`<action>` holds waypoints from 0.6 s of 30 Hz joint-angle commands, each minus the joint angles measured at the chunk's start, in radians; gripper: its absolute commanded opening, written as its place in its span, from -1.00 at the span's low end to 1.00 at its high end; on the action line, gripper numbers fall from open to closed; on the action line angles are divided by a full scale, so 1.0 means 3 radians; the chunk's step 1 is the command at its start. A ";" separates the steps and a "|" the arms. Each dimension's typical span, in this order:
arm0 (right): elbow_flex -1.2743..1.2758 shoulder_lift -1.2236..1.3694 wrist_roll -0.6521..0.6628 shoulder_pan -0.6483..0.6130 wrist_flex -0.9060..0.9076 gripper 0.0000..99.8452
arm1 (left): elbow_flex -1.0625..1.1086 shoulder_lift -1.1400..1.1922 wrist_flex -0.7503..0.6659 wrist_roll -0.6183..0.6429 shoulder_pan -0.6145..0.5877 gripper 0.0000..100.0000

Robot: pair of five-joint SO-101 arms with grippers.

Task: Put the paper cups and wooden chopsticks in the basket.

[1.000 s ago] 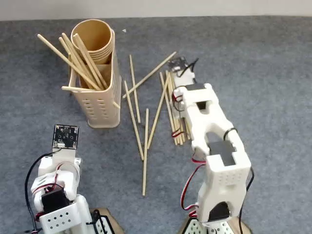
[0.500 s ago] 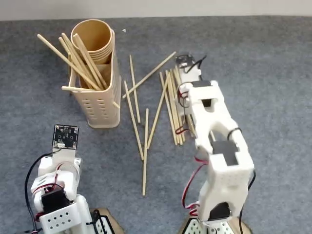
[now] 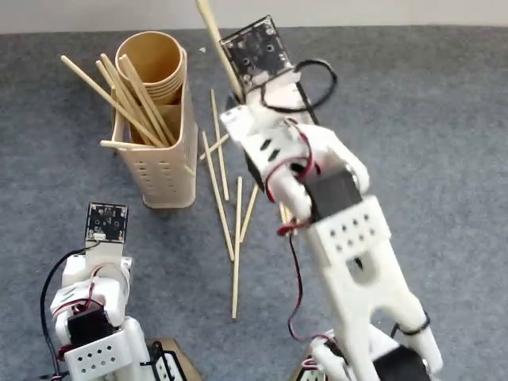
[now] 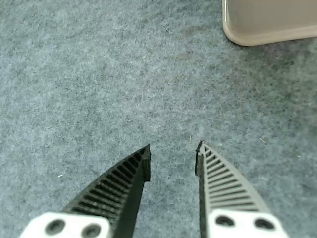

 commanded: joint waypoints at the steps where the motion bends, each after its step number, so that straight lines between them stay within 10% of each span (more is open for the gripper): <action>1: 0.0146 -0.0289 0.0010 -0.0217 -0.1031 -0.99 | 0.0038 -0.0008 -0.0005 -0.0041 0.0054 -0.66; 9: 0.1511 0.0059 0.0010 -0.0841 -0.3762 -0.99 | 0.0043 -0.0008 -0.0005 -0.0041 0.0054 -0.66; 18: 0.1639 0.1005 0.0005 -0.0862 -0.4780 -0.99 | 0.0043 -0.0008 -0.0005 -0.0041 0.0054 -0.66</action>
